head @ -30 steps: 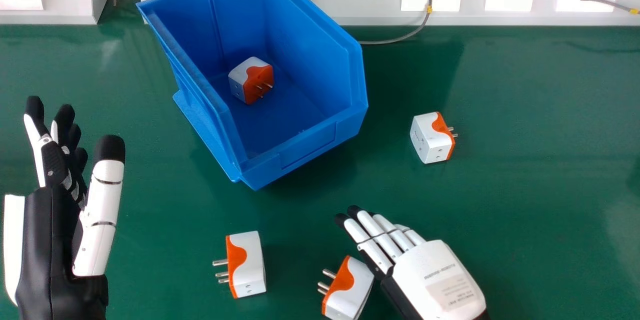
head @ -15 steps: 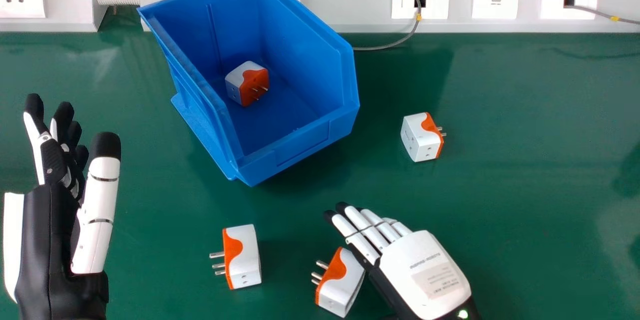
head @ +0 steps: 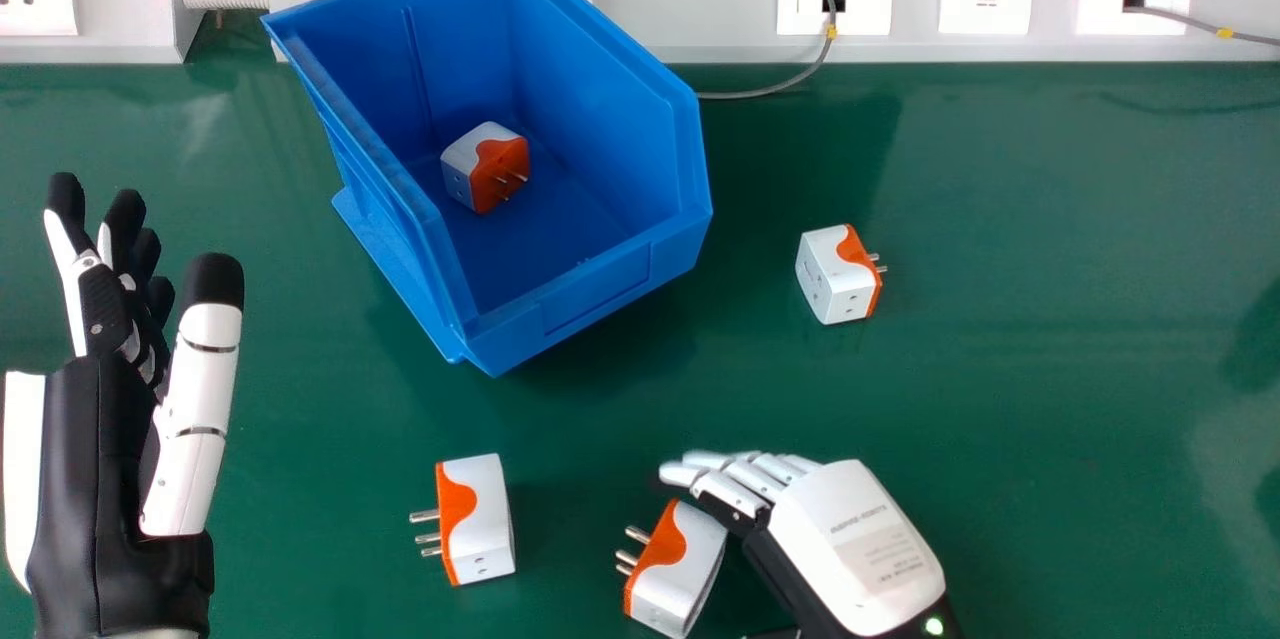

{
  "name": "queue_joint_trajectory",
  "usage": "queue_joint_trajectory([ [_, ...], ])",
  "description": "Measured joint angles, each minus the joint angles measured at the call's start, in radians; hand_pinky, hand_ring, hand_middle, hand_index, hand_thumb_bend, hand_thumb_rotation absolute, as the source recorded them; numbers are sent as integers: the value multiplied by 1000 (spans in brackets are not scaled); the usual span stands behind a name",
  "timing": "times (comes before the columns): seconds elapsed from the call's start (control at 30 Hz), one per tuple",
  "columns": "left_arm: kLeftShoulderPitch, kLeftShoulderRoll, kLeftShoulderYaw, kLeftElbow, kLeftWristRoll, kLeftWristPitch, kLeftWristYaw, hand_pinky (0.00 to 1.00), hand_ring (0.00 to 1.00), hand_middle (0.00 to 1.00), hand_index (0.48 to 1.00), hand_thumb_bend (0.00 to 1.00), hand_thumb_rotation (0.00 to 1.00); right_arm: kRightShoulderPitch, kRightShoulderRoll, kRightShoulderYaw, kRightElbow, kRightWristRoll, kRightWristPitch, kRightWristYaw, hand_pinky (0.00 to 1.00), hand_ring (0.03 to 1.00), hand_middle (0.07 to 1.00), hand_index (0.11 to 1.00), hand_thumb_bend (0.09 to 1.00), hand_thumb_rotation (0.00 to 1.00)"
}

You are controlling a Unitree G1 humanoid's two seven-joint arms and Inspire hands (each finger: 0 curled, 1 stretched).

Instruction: Pick all objects and put in blue box

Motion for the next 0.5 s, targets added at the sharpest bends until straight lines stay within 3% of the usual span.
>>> queue_joint_trajectory([
  [0.07, 2, 1, 4, 0, 0, 0, 2, 1000, 1000, 1000, 1000, 610, 810, 1, -3, -5, -33, 11, 9, 34, 253, 295, 504, 542, 544, 102],
  [0.1, 2, 1, 6, 1, 0, 0, 2, 1000, 1000, 1000, 1000, 614, 810, 4, -3, -7, -63, 19, 13, 63, 217, 260, 441, 528, 533, 112],
  [0.17, 0, 1, 3, 3, 1, 0, 0, 1000, 1000, 1000, 1000, 614, 810, 9, -3, -11, -96, 38, 21, 113, 217, 260, 441, 528, 533, 112],
  [0.23, 0, 1, 2, 6, 3, 0, 0, 1000, 1000, 998, 1000, 618, 812, 20, -5, -23, -133, 54, 37, 170, 161, 205, 342, 506, 517, 125],
  [0.3, 0, 1, 1, 9, 9, -1, 1, 1000, 1000, 996, 1000, 622, 814, 25, -5, -27, -162, 57, 55, 196, 143, 187, 308, 499, 511, 129],
  [0.5, 0, 1, 1, 11, 6, -4, -2, 1000, 1000, 991, 1000, 626, 812, 40, -9, -38, -201, 64, 81, 232, 105, 150, 244, 484, 499, 136],
])
